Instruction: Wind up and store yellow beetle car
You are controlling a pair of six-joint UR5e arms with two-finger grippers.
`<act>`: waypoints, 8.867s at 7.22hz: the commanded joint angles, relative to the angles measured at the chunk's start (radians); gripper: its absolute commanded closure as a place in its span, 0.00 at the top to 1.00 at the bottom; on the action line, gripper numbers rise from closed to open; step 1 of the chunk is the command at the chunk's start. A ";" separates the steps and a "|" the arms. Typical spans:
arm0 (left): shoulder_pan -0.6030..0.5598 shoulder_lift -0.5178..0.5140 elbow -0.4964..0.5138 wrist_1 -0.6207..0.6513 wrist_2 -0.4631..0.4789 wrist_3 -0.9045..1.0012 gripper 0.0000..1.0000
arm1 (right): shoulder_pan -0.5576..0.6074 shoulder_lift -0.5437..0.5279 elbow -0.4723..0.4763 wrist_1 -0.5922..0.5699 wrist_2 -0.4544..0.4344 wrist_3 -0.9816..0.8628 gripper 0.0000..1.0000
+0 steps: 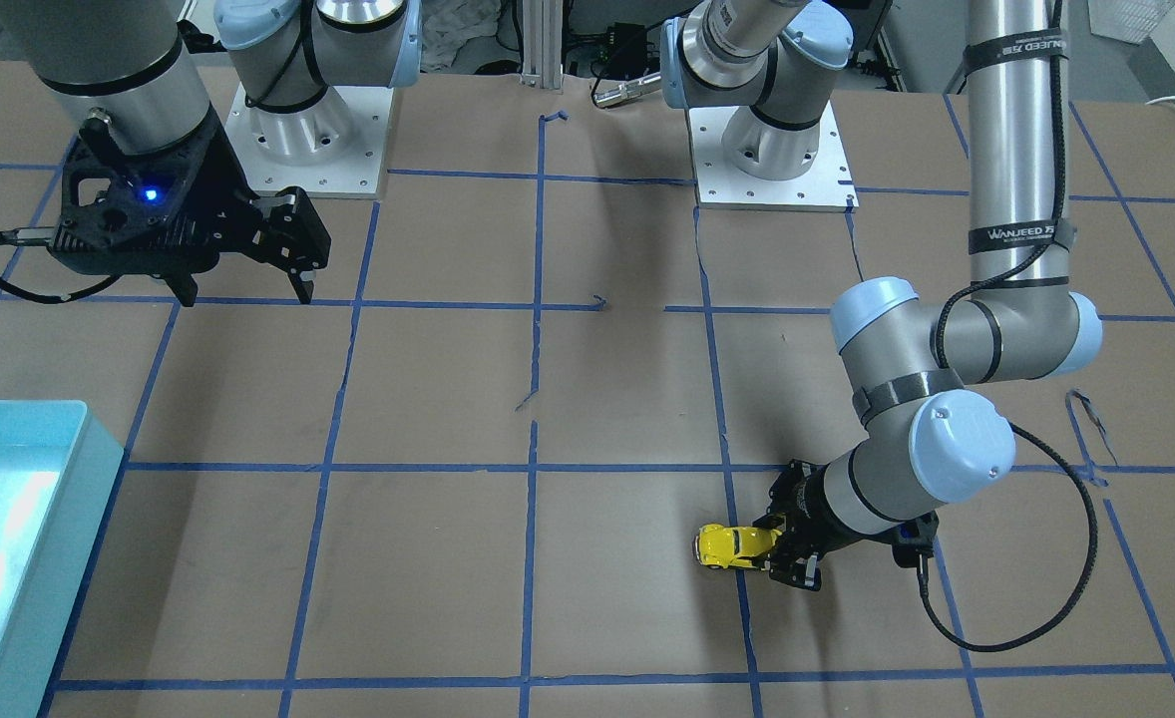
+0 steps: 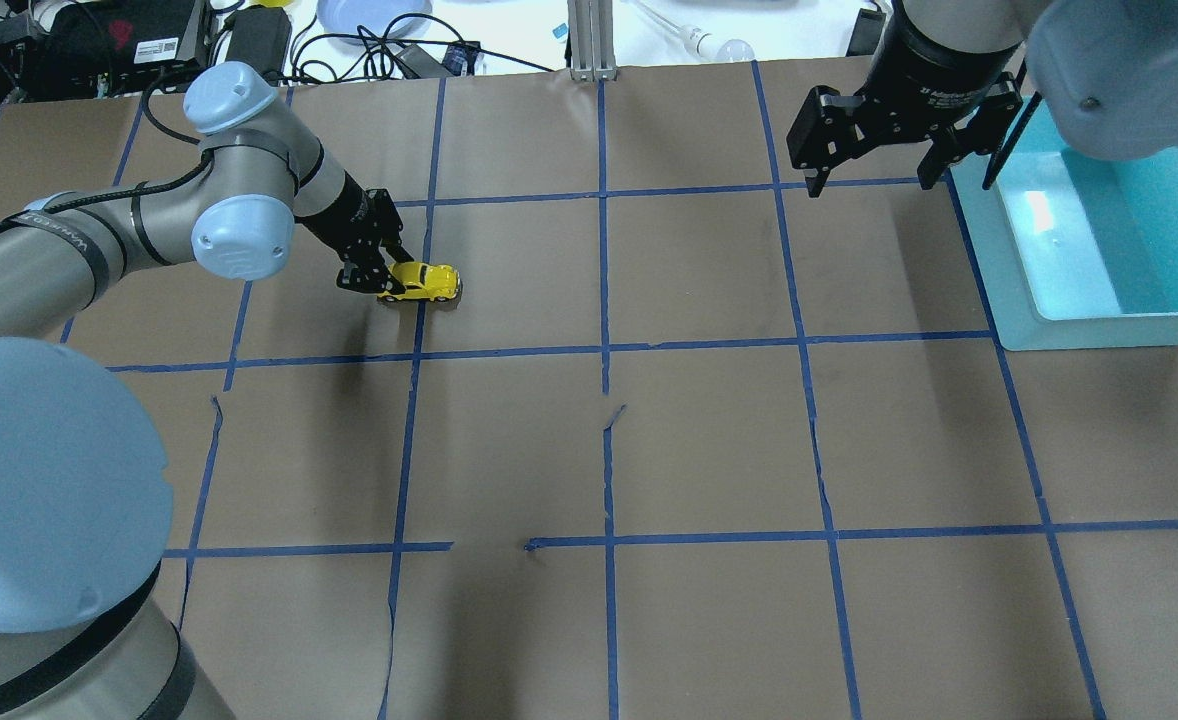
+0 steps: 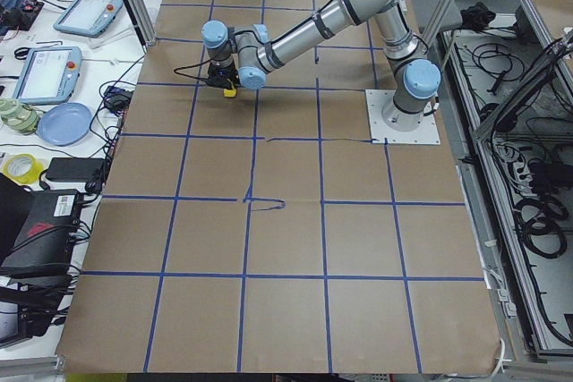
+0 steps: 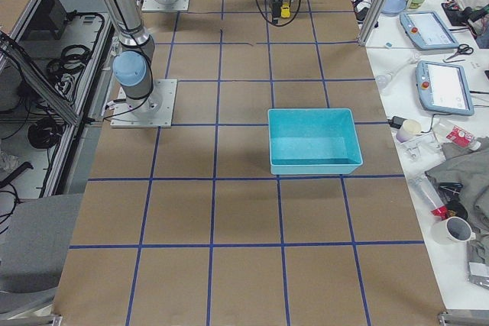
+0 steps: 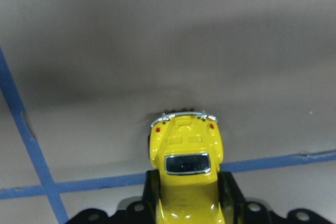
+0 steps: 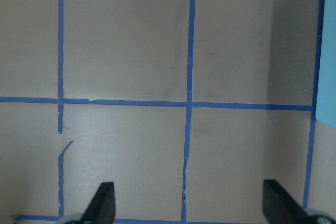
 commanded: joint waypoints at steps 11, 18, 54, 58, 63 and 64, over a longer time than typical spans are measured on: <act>0.256 -0.007 0.014 -0.001 0.053 0.247 0.00 | 0.000 0.001 0.000 0.000 0.002 0.004 1.00; 0.212 0.097 0.023 -0.002 0.056 0.379 1.00 | 0.002 0.001 0.000 -0.002 0.002 0.006 1.00; -0.088 0.577 0.054 -0.521 0.231 1.376 1.00 | -0.241 0.331 0.267 -0.680 -0.105 -1.873 0.00; -0.086 0.579 0.053 -0.521 0.231 1.376 1.00 | -0.242 0.323 -0.085 -0.335 -0.217 -2.224 0.00; -0.088 0.577 0.051 -0.519 0.227 1.374 1.00 | -0.423 0.352 -0.098 -0.321 -0.219 -3.033 0.00; -0.088 0.577 0.051 -0.519 0.229 1.374 1.00 | -0.434 0.357 -0.089 -0.330 -0.199 -3.271 0.00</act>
